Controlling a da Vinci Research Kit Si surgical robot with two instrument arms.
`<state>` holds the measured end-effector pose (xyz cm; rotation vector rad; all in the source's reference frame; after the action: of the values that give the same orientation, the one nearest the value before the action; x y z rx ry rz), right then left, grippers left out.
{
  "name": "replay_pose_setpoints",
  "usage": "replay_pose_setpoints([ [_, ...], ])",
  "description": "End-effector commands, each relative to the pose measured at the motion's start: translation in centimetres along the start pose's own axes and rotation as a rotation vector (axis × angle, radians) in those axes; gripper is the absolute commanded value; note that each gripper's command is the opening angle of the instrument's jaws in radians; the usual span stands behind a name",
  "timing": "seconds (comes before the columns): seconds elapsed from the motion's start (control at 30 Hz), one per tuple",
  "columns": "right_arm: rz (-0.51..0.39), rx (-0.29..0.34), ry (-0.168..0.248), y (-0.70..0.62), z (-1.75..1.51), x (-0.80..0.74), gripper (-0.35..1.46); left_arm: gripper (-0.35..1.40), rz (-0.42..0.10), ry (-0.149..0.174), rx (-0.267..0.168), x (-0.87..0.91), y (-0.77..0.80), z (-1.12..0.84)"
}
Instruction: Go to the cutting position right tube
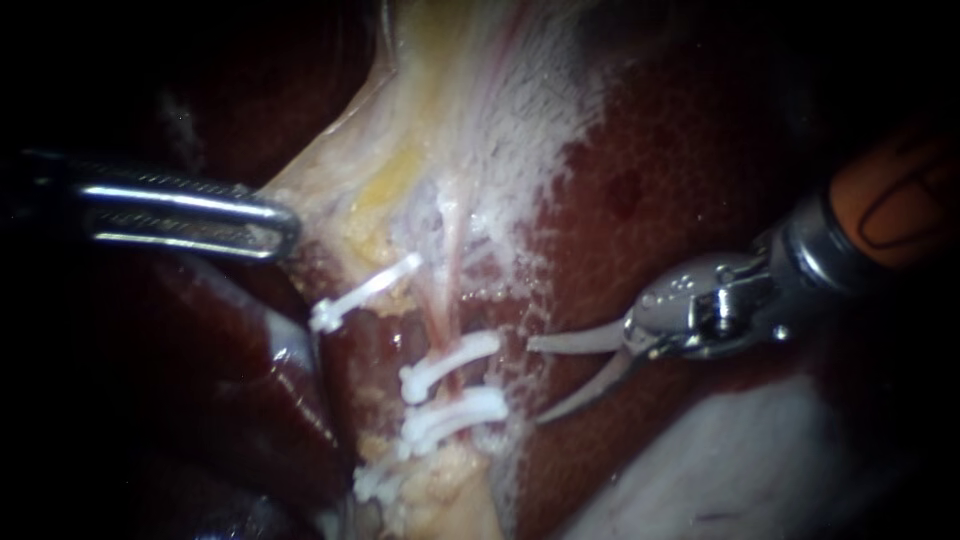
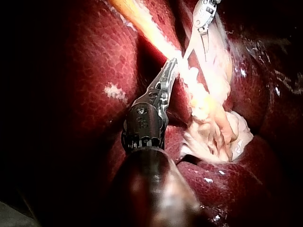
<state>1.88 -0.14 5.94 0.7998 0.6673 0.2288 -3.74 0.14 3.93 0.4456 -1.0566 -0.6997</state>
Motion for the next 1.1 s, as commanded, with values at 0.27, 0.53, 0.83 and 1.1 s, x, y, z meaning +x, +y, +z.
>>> replay_pose_setpoints([
  [0.27, 0.026, 0.020, 0.022, 0.11, 0.12, 0.14, 0.31, -0.35, 0.001, 0.000, -0.002, 0.00, 0.00, 0.00],
  [0.53, 0.050, 0.030, 0.051, 0.16, 0.25, 0.23, 0.26, -0.35, 0.001, 0.000, -0.003, 0.00, -0.01, 0.01],
  [0.83, 0.046, 0.024, 0.055, 0.19, 0.46, 0.26, 0.24, -0.35, 0.001, -0.001, -0.005, 0.00, -0.02, 0.04],
  [1.1, 0.041, 0.026, 0.063, 0.19, 0.59, 0.29, 0.24, -0.35, 0.001, -0.001, -0.007, 0.00, -0.04, 0.06],
])
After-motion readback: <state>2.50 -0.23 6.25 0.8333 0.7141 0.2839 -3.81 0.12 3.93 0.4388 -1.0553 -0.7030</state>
